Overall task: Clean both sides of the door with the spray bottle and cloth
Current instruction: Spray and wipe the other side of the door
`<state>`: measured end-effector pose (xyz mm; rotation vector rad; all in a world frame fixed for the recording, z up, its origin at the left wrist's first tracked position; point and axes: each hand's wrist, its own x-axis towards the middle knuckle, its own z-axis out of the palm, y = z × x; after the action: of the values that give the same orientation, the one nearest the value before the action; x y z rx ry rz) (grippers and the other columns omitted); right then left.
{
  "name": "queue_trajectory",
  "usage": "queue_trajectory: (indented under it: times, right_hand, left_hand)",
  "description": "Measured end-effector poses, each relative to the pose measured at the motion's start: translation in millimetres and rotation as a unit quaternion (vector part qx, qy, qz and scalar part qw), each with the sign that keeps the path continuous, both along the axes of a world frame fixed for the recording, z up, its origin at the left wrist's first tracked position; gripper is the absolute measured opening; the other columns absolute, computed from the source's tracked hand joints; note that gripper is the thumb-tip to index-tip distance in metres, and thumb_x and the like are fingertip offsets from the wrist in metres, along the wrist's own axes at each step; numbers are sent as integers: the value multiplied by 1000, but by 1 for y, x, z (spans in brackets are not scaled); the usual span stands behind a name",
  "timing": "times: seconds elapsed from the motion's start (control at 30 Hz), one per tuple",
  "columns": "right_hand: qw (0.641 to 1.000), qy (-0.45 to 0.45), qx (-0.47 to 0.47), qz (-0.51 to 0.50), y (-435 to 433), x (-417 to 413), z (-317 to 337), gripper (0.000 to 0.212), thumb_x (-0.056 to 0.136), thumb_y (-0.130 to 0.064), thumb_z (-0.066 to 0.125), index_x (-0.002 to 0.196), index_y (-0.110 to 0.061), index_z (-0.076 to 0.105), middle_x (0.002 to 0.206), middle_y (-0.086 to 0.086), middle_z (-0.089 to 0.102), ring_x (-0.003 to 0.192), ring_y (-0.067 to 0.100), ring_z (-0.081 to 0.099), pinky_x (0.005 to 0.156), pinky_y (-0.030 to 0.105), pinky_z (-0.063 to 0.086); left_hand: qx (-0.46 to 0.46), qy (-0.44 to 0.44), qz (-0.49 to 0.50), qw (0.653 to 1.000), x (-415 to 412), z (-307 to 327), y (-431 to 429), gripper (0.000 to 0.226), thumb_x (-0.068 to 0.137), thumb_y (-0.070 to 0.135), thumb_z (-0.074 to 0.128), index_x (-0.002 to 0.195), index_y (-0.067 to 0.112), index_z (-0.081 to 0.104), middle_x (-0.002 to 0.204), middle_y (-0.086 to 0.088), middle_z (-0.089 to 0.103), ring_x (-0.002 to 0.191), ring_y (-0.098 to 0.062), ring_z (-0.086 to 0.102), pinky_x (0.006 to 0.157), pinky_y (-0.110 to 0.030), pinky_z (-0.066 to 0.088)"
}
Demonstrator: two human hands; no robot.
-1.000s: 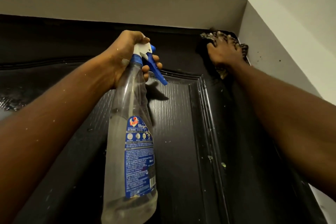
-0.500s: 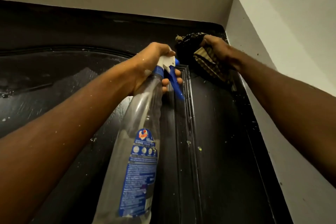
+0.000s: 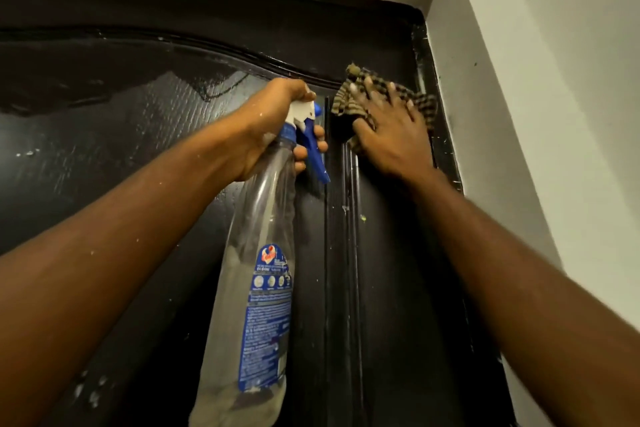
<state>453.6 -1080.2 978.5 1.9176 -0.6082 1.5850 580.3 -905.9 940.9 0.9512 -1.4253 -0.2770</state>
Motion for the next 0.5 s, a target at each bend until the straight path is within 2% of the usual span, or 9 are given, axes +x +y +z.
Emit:
queue_trajectory:
  times: [0.1,0.2,0.37,0.43,0.5]
  right_hand:
    - [1000,-28,9,10,-1,7,-75,65,95,-58,18,158,-45,9,168,-13,2,155,13,-5,125,45,-2]
    - [999,-28,26,1,-6,0,-123,71,90,-63,12,158,-45,6,168,-15,-2,155,11,-9,125,42,-7]
    - [980,-161,119,-13,-4,5,-83,65,101,-52,24,160,-36,3,170,-6,-3,156,20,-8,125,50,-4]
    - [987,-127,94,-8,3,15,-72,65,101,-51,25,161,-34,5,170,-5,-3,156,20,-8,125,50,-3]
    - [999,-27,22,-6,7,17,-85,67,96,-56,18,160,-37,9,169,-10,0,155,14,-7,126,47,-3]
  left_hand:
    - [-27,13,-4,1000,-3,-7,7,31,95,37,43,101,10,57,75,-7,65,62,-17,61,39,-18,43]
    - [-40,18,-6,999,-5,-13,15,29,96,36,44,103,11,57,79,-7,64,57,-14,64,39,-18,44]
    - [-19,13,-11,1000,0,-23,16,28,95,37,44,100,12,57,79,-8,64,59,-14,63,39,-18,43]
    - [-6,14,-9,1000,4,-26,13,31,95,39,44,99,11,57,79,-9,64,52,-13,61,38,-17,42]
    - [-4,23,-12,1000,8,-29,12,31,95,38,43,100,11,56,80,-9,63,48,-14,60,38,-16,41]
